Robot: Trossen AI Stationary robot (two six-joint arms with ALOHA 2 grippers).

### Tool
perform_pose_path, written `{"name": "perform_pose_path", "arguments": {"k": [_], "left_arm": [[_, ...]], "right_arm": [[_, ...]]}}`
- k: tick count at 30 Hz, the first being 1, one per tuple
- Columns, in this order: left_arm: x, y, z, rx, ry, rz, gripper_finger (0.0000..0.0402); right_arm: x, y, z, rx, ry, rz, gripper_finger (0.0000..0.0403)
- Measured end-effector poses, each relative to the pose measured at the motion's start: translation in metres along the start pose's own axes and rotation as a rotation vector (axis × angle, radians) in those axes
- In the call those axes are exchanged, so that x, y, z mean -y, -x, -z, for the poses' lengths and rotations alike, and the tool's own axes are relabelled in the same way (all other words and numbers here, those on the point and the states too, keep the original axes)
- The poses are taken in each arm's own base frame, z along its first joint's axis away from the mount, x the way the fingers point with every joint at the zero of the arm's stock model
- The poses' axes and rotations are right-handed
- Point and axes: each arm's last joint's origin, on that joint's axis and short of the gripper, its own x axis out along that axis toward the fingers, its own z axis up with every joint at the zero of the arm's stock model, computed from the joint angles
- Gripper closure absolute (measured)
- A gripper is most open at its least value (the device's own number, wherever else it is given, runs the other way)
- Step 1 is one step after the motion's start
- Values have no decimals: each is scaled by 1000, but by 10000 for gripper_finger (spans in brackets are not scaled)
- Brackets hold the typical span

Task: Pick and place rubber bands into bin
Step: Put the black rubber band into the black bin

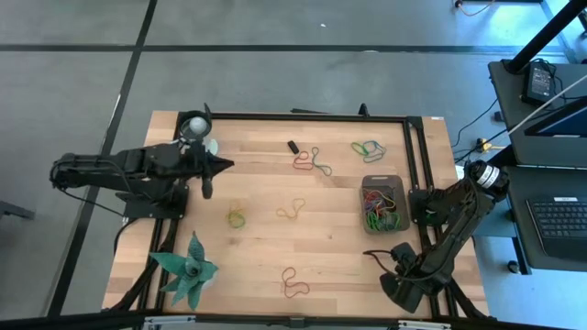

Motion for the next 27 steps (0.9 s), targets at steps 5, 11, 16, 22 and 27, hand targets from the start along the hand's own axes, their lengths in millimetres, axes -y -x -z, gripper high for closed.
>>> {"name": "perform_pose_path", "arguments": {"k": [5,11,16,22,27], "left_arm": [[0,-2,20,56,12,60,396],[8,-7,34,140,-51,228,396],[12,-6,34,146,-72,304,393],[12,-6,34,143,-56,305,396],[12,-6,34,141,-40,305,397]], "right_arm": [[0,0,-1,23,3,-3,389],[-2,0,0,30,11,-37,389],[-6,3,3,5,23,-82,389],[-9,19,8,18,46,-102,389],[-9,19,7,29,50,-100,389]]}}
